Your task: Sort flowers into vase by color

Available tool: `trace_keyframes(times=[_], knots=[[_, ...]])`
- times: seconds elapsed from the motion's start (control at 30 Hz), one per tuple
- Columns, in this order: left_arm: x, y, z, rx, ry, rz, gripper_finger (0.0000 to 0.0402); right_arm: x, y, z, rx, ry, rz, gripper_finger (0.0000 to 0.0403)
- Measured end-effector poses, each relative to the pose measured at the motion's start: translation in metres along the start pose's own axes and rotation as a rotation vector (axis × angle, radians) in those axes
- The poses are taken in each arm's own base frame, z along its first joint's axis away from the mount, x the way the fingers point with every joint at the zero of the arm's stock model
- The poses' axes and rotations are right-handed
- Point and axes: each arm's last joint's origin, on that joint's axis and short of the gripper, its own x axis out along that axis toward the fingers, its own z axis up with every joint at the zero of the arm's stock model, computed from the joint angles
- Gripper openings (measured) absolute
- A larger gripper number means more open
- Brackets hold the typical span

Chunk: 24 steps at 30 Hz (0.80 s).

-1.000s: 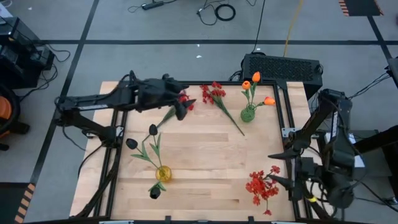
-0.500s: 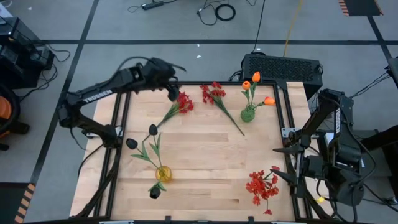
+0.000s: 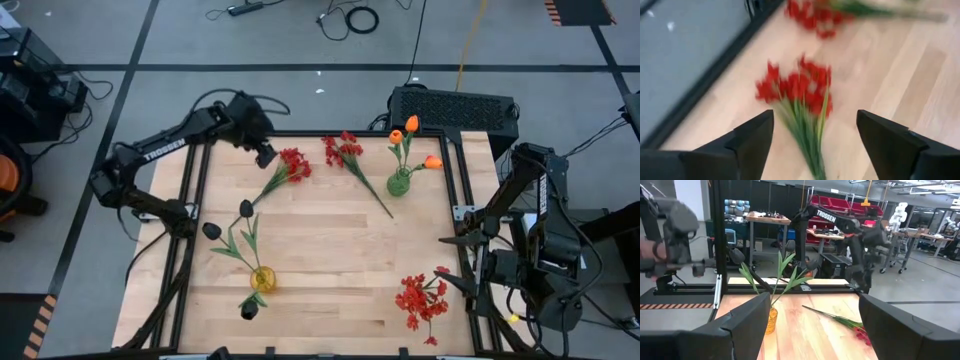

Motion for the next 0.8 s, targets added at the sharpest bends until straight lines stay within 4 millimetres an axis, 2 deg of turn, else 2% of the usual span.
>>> trace_keyframes(times=[0.2, 0.37, 0.63, 0.8], knots=[[0.031, 0.004, -0.027, 0.005, 0.040, -0.004, 0.0254, 0.000, -0.001, -0.001, 0.005, 0.001, -0.001, 0.0297], [0.048, 0.006, -0.044, 0.003, 0.033, -0.016, 0.0247, 0.000, -0.001, -0.001, 0.018, 0.002, -0.001, 0.0297], [0.079, -0.003, -0.081, -0.028, 0.044, -0.065, 0.0247, 0.000, -0.001, -0.001, 0.021, 0.002, -0.001, 0.0297], [0.093, -0.017, -0.099, 0.045, 0.009, 0.026, 0.0247, 0.000, -0.001, -0.001, 0.019, 0.002, -0.002, 0.0297]])
